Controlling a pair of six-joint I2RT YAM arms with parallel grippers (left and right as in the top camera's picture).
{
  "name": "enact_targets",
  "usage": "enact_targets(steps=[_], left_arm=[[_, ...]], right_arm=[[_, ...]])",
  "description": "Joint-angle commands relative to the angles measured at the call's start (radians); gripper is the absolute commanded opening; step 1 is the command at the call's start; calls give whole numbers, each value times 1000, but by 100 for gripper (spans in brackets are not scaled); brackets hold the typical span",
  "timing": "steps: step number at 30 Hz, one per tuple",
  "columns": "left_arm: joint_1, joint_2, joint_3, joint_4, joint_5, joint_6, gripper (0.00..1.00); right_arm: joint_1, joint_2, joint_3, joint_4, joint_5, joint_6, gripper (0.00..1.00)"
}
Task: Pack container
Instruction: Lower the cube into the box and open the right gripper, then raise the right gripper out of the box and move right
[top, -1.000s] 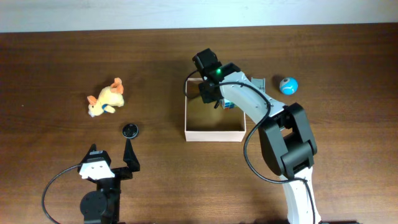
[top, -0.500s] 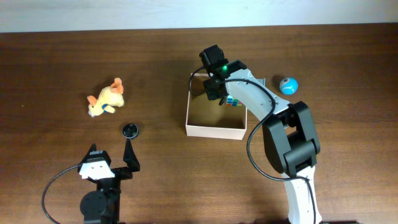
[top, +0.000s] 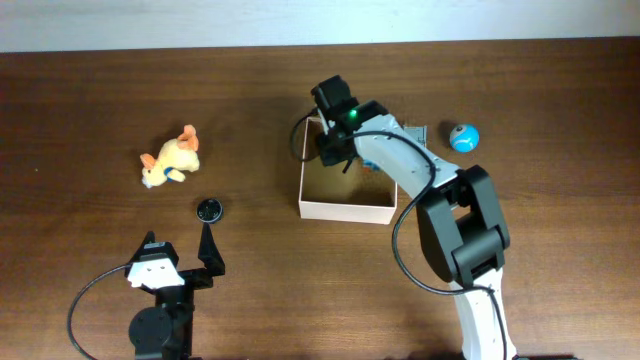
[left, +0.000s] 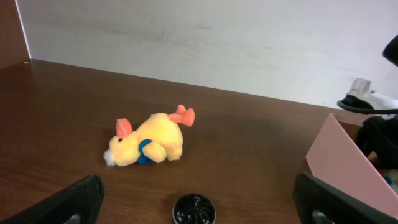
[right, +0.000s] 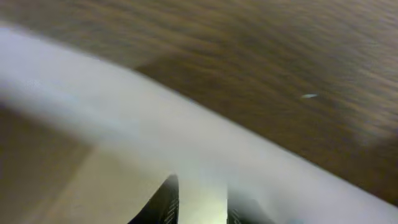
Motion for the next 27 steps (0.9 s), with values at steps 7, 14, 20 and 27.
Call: enact_targets(steps=[7,14,20,27], left_arm=[[6,1,-2,-5,11,16,99],[6,1,-2,-5,11,16,99],[6,1,-2,-5,11,16,99],[6,1,-2,-5,11,16,99]], right_arm=[[69,16,-6,4,-29,-3,22],[84,16,-6,4,-59,-3,22],[95,16,-6,4,-62,-3,21],[111,16,-6,5,-62,-3,22]])
